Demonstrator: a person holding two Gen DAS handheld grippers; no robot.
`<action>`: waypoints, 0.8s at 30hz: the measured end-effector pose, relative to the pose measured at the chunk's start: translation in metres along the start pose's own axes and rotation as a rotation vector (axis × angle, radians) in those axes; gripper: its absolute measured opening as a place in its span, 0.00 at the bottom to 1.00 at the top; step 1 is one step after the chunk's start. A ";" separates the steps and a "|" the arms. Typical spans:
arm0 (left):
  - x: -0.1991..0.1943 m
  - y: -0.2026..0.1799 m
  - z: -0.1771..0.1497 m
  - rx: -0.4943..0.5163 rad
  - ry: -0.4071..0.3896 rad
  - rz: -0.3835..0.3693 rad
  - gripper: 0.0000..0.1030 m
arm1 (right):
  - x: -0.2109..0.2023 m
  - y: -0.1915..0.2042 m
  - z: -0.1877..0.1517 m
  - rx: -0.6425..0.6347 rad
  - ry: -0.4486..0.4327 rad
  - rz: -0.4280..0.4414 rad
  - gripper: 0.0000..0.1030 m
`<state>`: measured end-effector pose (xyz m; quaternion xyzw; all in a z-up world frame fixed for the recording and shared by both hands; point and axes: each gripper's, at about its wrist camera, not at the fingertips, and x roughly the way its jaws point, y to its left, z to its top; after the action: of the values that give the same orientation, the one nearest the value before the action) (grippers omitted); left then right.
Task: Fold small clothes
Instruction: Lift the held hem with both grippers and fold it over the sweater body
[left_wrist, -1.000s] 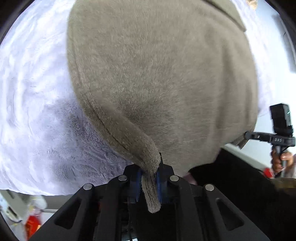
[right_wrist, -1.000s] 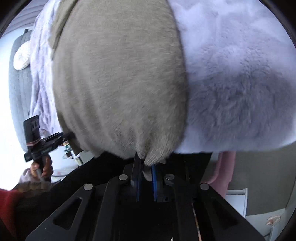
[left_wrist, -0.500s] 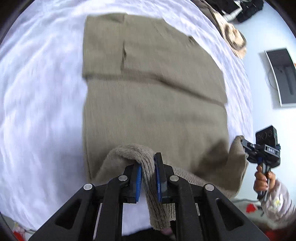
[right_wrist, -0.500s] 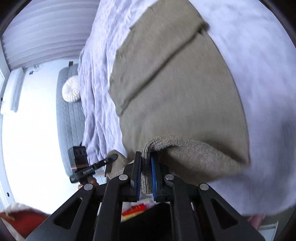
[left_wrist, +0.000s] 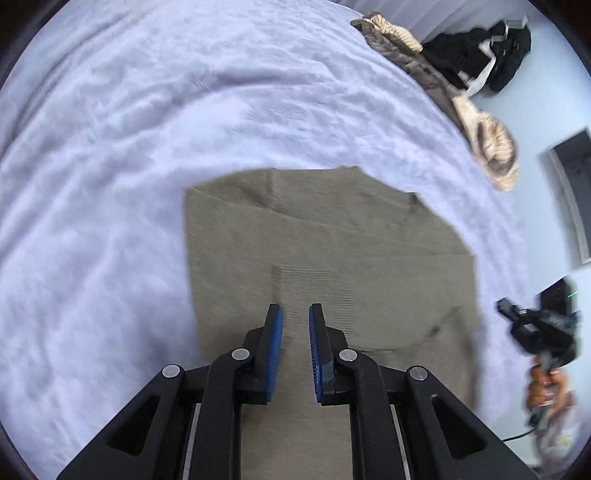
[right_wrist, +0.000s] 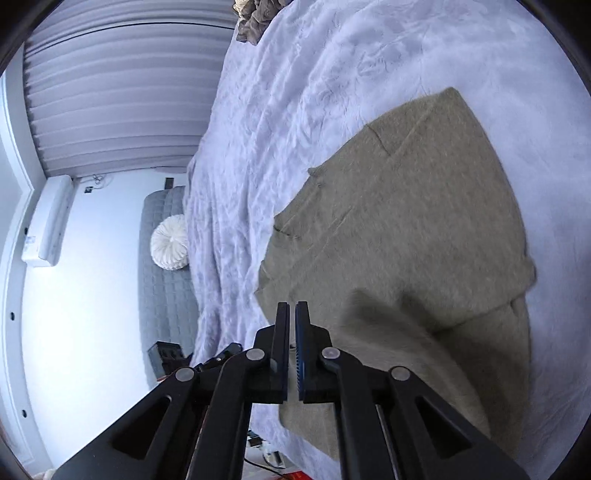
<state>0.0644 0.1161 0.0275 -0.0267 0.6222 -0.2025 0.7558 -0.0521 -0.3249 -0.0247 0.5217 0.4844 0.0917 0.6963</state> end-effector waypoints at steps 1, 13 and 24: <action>0.003 -0.003 0.002 0.033 0.013 0.035 0.37 | 0.000 0.006 -0.001 -0.072 0.021 -0.095 0.07; 0.065 -0.024 -0.031 0.249 0.165 0.088 0.75 | 0.037 0.015 -0.031 -0.488 0.162 -0.543 0.66; -0.010 -0.033 -0.041 0.236 0.009 0.045 0.07 | -0.001 0.060 -0.085 -0.717 0.001 -0.681 0.06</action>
<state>0.0149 0.0982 0.0372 0.0773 0.5976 -0.2577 0.7553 -0.0958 -0.2450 0.0255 0.0611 0.5658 0.0200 0.8220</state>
